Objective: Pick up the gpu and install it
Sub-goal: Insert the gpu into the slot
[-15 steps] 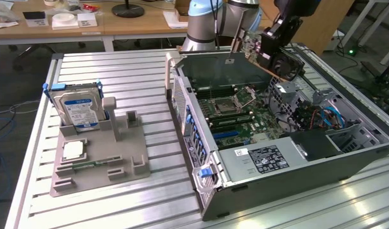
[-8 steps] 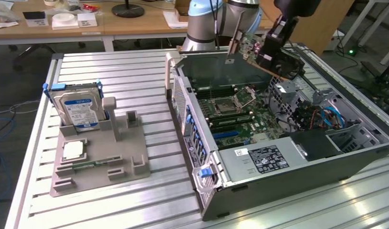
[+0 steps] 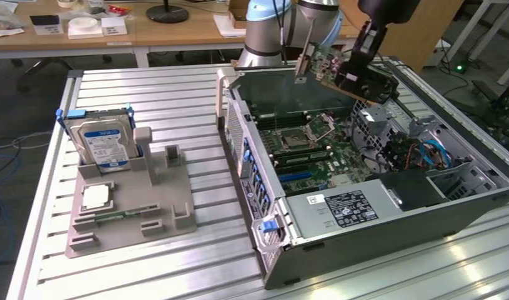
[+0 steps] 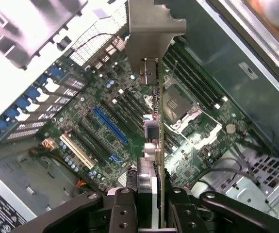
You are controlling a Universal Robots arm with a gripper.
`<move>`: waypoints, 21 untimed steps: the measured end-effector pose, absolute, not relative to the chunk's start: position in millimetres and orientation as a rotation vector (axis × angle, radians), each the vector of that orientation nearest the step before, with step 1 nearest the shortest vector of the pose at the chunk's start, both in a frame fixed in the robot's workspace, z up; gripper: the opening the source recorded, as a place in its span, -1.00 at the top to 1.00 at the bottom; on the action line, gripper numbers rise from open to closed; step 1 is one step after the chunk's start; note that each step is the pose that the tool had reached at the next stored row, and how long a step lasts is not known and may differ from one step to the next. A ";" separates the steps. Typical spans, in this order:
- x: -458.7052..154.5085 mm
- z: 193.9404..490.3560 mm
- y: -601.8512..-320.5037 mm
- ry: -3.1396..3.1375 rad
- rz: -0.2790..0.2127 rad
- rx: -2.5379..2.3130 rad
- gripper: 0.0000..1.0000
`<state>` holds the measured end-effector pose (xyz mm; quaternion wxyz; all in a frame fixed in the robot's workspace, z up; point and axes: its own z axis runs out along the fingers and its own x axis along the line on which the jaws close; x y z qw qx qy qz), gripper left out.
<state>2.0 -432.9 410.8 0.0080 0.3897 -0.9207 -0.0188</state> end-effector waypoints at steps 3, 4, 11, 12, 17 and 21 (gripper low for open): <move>2.0 409.7 -432.9 -2.842 -0.058 1.297 0.44; 2.0 409.3 -432.9 -2.830 -0.058 1.323 0.44; 2.0 406.4 -432.9 -2.738 -0.056 1.498 0.44; 2.0 406.0 -432.9 -2.724 -0.056 1.523 0.44; 2.0 404.3 -432.9 -2.669 -0.047 1.631 0.44; 2.1 402.6 -432.8 -2.644 -0.032 1.701 0.44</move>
